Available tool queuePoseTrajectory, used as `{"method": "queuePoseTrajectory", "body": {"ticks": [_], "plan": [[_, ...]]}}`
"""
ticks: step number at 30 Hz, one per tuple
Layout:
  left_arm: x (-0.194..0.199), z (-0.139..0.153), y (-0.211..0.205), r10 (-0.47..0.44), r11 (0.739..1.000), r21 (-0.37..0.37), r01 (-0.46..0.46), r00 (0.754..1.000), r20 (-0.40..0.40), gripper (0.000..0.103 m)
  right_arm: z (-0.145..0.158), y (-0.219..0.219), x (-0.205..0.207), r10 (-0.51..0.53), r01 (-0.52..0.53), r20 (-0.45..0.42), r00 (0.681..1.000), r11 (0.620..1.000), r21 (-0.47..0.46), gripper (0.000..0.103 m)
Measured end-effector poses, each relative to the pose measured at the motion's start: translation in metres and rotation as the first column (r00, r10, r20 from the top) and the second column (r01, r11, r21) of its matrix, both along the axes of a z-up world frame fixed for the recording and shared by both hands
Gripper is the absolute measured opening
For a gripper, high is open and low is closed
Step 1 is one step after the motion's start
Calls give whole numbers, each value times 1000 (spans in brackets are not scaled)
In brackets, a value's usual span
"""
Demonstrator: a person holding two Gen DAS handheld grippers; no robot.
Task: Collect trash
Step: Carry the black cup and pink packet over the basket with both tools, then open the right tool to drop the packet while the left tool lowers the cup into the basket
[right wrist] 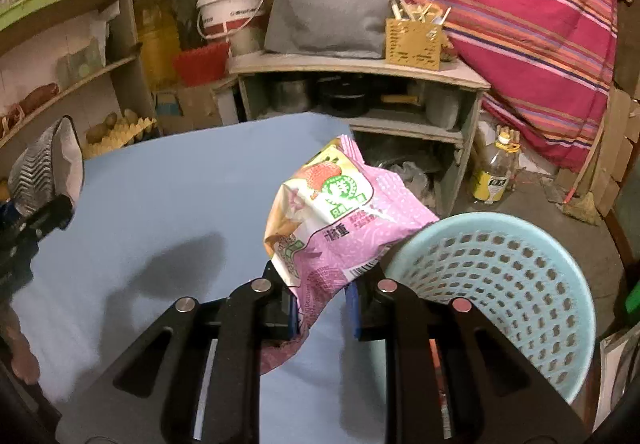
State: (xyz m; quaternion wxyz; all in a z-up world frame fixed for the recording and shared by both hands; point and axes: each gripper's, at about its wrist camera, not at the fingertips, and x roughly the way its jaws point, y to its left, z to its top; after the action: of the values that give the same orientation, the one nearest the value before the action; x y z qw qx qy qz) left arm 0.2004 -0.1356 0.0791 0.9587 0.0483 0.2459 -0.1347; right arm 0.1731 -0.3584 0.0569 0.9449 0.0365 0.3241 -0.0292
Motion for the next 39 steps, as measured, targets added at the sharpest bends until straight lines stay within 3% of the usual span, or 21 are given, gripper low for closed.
{"method": "queuePoseTrajectory", "body": {"ticks": [6,18,21,26,39], "plan": [[-11,-1,-56,-51,999,-8,51,999,4,76,7,-38,-27,-67,69,33,997,997,-40,19],[-18,-4,-144,-140,990,12,140,990,21,76,-31,-128,-51,-224,223,-42,974,974,-41,20],[-20,-5,-157,-157,987,29,156,987,36,76,-45,-137,-43,-236,233,-81,969,972,-40,26],[-18,-9,-173,-163,986,47,161,986,42,76,-48,-143,-32,-228,227,-86,970,974,-14,44],[-11,-21,-204,-212,977,21,212,977,-22,76,-43,-157,-48,-246,246,-59,968,969,7,75]]}}
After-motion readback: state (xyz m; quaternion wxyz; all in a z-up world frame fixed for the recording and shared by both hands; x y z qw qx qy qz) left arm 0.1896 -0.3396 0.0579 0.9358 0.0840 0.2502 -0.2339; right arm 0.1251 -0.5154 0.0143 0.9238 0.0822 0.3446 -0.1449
